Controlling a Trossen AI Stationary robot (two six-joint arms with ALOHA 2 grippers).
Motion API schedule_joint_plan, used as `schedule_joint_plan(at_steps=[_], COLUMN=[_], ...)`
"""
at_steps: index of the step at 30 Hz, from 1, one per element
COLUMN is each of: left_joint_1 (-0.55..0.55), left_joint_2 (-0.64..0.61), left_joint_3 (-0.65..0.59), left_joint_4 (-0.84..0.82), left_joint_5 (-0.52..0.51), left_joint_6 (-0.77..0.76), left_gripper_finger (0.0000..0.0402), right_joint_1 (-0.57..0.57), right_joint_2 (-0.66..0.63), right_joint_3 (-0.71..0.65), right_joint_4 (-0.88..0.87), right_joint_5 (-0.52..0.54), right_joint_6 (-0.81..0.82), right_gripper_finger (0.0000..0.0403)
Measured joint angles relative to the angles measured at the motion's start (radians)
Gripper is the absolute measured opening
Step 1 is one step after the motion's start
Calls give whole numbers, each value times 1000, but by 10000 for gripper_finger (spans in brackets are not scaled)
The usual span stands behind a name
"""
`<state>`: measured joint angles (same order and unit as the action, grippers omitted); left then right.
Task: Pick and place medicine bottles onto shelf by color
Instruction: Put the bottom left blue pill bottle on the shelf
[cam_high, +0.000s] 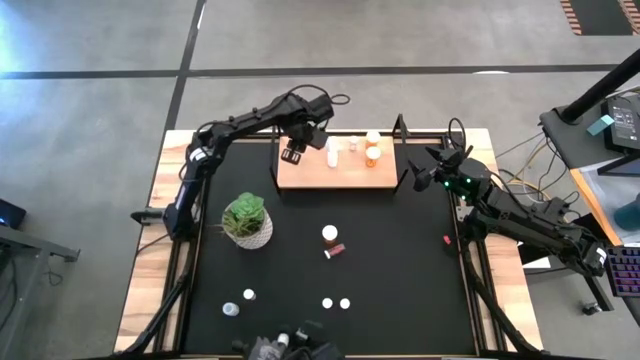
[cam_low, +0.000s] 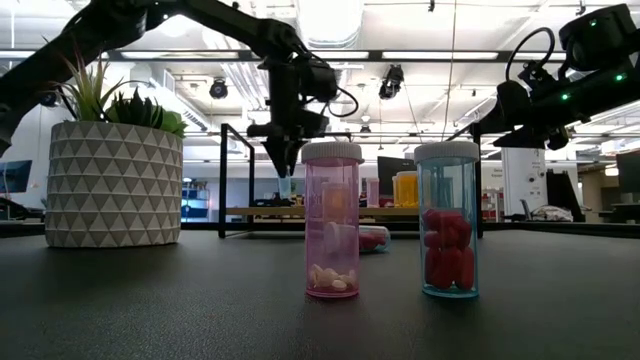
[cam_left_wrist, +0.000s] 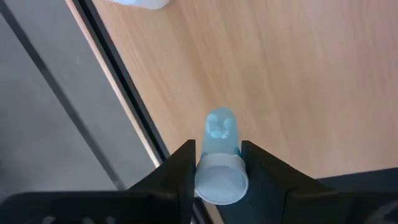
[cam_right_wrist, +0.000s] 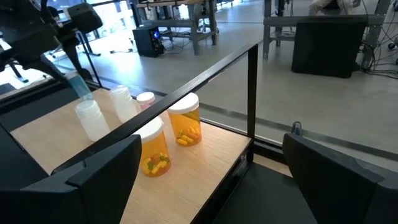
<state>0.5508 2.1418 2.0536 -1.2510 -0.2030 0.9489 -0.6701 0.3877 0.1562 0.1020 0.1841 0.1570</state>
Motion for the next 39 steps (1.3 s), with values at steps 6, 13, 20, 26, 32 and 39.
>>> schedule_joint_plan(at_steps=[6, 13, 20, 26, 32, 39], left_joint_1=[4, 11, 11, 13, 13, 12], left_joint_2=[0, 1, 1, 1, 1, 1], left_joint_3=[-1, -46, -74, -78, -79, -79], left_joint_4=[51, 87, 126, 127, 150, 152], left_joint_5=[6, 11, 15, 15, 15, 20], left_joint_6=[84, 116, 115, 110, 106, 152], left_gripper_finger=[94, 94, 94, 94, 94, 94], right_joint_1=[0, 0, 0, 0, 0, 0], right_joint_2=[0, 0, 0, 0, 0, 0], right_joint_3=[0, 0, 0, 0, 0, 0], right_joint_4=[0, 0, 0, 0, 0, 0], right_joint_5=[0, 0, 0, 0, 0, 0], right_joint_6=[0, 0, 0, 0, 0, 0], right_gripper_finger=[380, 380, 380, 380, 380, 380])
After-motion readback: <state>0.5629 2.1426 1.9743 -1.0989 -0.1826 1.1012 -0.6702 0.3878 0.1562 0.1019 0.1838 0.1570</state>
